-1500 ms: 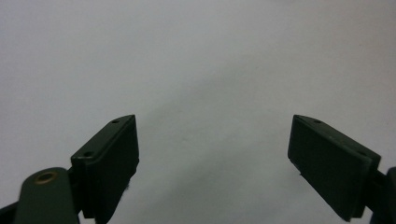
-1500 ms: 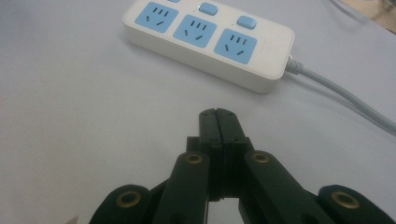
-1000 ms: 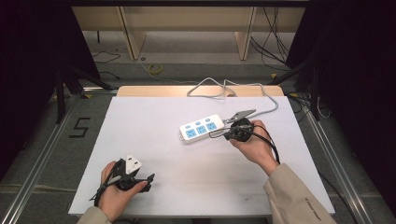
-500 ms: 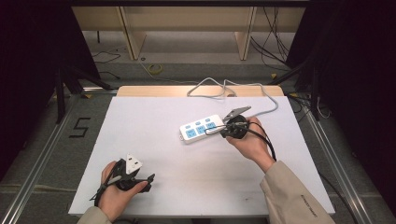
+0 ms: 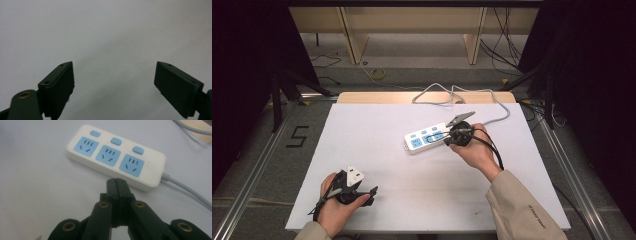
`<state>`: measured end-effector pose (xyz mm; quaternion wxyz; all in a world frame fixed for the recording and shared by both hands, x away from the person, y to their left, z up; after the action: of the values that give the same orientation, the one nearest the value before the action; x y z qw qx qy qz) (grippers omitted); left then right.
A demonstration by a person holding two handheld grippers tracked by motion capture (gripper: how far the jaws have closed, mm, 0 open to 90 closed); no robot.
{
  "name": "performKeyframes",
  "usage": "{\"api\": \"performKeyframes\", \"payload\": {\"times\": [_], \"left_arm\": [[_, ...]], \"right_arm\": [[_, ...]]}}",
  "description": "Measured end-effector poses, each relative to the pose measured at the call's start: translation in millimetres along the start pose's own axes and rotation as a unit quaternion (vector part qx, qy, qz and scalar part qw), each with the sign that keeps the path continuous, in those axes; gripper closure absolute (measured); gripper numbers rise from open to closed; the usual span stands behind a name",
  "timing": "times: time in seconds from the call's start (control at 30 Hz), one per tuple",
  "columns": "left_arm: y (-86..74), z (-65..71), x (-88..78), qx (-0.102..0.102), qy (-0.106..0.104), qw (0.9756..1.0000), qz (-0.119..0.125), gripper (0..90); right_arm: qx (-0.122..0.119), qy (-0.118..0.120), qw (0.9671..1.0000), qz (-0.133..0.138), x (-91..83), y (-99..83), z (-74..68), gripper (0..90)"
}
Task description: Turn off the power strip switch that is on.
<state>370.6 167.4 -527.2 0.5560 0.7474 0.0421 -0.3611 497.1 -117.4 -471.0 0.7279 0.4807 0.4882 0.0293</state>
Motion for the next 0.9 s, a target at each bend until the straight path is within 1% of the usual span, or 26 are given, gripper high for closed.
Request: {"api": "performKeyframes", "payload": {"times": [0.73, 0.9], "left_arm": [[0.6, 1.2, 0.2, 0.003, -0.001, 1.0, 0.0, 16.3], [0.9, 1.2, 0.2, 0.003, -0.001, 1.0, 0.001, 16.3]], "right_arm": [[-0.003, 0.008, 1.0, -0.003, 14.4, 12.3, -1.8, 90.0], [-0.003, 0.011, 0.9999, -0.005, 18.7, 15.6, -4.5, 90.0]]}}
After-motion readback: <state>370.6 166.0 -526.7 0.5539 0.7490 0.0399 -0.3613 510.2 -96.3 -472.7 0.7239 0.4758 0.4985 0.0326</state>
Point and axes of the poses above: each handheld gripper's, and its own axes: x roughly forward along the jaws, y roughly out of its top, z roughly to its right, the point moved 8 cm from there along x, roughly forward along the jaws, and after that the axes turned 8 degrees about z, right-handed, at the moved point
